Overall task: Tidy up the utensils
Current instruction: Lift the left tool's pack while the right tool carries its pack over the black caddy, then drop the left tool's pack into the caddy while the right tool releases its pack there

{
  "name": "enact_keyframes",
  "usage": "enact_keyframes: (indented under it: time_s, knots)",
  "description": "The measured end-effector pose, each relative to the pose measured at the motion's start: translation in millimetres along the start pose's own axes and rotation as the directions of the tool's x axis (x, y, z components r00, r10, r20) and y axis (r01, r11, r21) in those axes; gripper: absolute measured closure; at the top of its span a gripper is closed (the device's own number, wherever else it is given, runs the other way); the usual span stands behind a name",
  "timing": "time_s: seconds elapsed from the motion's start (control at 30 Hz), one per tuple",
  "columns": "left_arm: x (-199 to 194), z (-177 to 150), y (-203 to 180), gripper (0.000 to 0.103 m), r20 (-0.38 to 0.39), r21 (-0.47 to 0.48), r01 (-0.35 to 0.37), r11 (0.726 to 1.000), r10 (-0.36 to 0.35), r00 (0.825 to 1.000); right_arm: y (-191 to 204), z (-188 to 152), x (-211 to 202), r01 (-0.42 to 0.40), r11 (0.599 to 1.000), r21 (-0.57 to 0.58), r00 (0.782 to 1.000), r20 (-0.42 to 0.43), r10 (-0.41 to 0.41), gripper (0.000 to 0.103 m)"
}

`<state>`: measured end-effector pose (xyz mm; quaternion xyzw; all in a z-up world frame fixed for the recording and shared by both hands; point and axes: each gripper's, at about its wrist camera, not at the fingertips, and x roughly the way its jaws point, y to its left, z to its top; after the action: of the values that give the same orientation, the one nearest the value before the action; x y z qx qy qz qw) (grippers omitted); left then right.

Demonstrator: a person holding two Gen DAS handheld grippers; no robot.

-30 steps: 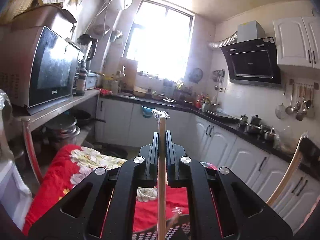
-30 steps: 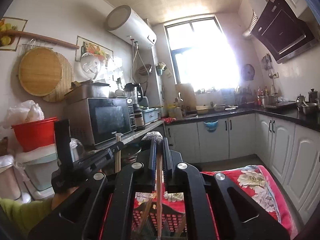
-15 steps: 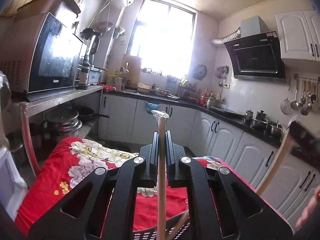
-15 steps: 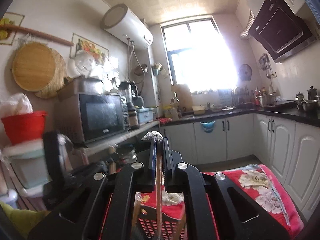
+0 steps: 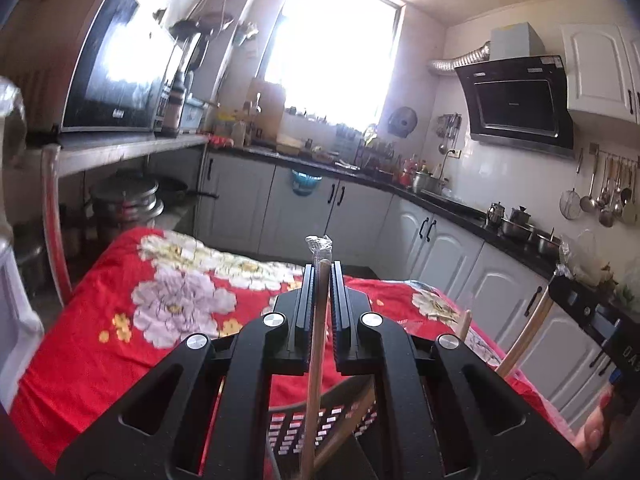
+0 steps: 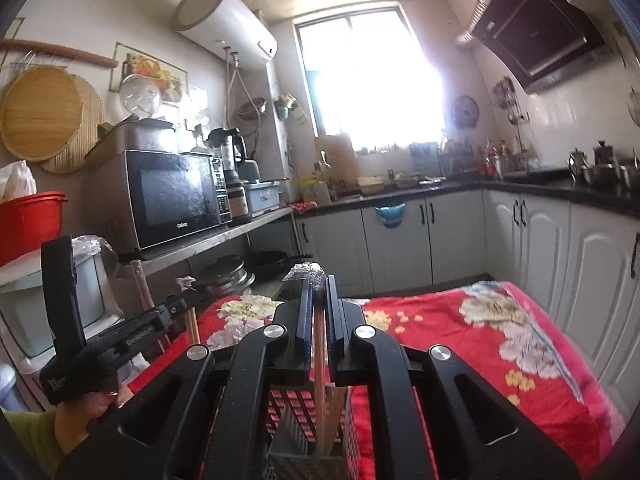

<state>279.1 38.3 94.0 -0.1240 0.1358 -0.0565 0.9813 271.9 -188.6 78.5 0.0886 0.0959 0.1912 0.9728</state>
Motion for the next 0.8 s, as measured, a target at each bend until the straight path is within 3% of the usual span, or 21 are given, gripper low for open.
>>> enact_keyframes:
  time_s: [0.07, 0.2, 0.27, 0.43, 0.8]
  knots:
    - [-4.2, -0.9, 3.0, 0.099, -0.014, -0.008, 0.007, 1.000, -0.007, 1.000, -3.6, -4.2, -3.6, 0.006, 1.000, 0.017, 1.000, -0.011, -0.005, 0.097]
    - [-11.7, -2.8, 5.8, 0.085, -0.038, -0.025, 0.021, 0.999, -0.022, 0.999, -13.6, -11.7, -7.3, 0.029, 0.998, 0.058, 0.998, -0.054, -0.026, 0.093]
    - [-16.7, -4.3, 6.9, 0.084, -0.048, -0.025, 0.026, 0.999, -0.027, 0.998, -17.4, -15.0, -8.9, 0.037, 0.996, 0.076, 0.997, -0.068, -0.031, 0.091]
    - [-23.5, -9.5, 12.1, 0.073, -0.088, -0.046, 0.028, 0.999, -0.032, 0.996, -24.8, -23.0, -12.2, 0.036, 0.989, 0.147, 0.994, -0.105, -0.020, 0.072]
    - [-39.2, -19.5, 18.6, 0.046, -0.155, -0.086, 0.042, 0.995, -0.055, 0.986, -30.3, -32.4, -22.4, 0.039, 0.978, 0.206, 0.988, -0.155, -0.006, 0.055]
